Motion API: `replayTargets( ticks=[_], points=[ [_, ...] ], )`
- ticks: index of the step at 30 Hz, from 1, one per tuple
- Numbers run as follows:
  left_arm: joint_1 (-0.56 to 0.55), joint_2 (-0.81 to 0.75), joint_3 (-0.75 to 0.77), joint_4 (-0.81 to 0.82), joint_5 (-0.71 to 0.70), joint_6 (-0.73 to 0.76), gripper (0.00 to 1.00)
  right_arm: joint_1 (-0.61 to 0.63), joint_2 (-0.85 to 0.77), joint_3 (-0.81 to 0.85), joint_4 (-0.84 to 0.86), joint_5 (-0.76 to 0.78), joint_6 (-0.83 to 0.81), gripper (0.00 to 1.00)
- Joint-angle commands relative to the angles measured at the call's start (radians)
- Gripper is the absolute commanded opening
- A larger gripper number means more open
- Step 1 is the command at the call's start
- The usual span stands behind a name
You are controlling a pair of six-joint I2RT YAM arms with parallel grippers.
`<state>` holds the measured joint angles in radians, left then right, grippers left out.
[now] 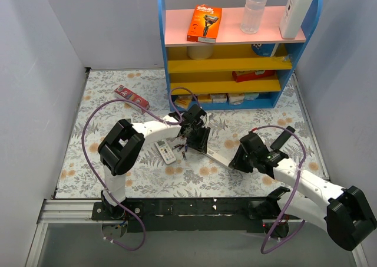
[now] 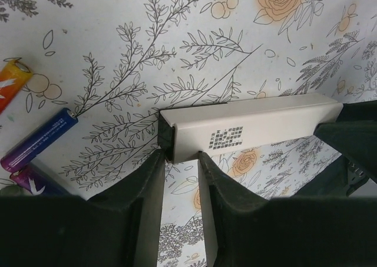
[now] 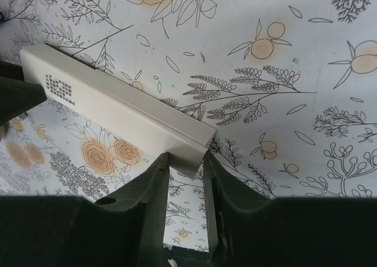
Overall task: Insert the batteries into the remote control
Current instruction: Load the battery cover into the remote control.
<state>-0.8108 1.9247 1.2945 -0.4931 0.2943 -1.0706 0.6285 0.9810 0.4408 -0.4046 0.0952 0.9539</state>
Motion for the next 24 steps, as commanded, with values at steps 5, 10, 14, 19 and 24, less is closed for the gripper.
replayTargets(
  ticks=[5,10,14,19,24],
  points=[
    [-0.034,-0.053,-0.078,0.050,0.120,-0.107,0.17,0.004,0.116,0.070,-0.036,0.018,-0.076,0.41],
    [-0.034,-0.099,-0.133,0.119,0.193,-0.186,0.14,0.005,0.183,0.124,0.006,-0.018,-0.096,0.47],
    [-0.034,-0.133,-0.167,0.165,0.221,-0.248,0.14,0.007,0.237,0.151,0.035,-0.058,-0.098,0.54],
    [-0.034,-0.158,-0.170,0.209,0.238,-0.281,0.14,0.031,0.298,0.196,0.061,-0.065,-0.084,0.57],
    [-0.033,-0.176,-0.195,0.283,0.259,-0.315,0.16,0.077,0.384,0.253,0.069,-0.060,-0.072,0.58]
  ],
)
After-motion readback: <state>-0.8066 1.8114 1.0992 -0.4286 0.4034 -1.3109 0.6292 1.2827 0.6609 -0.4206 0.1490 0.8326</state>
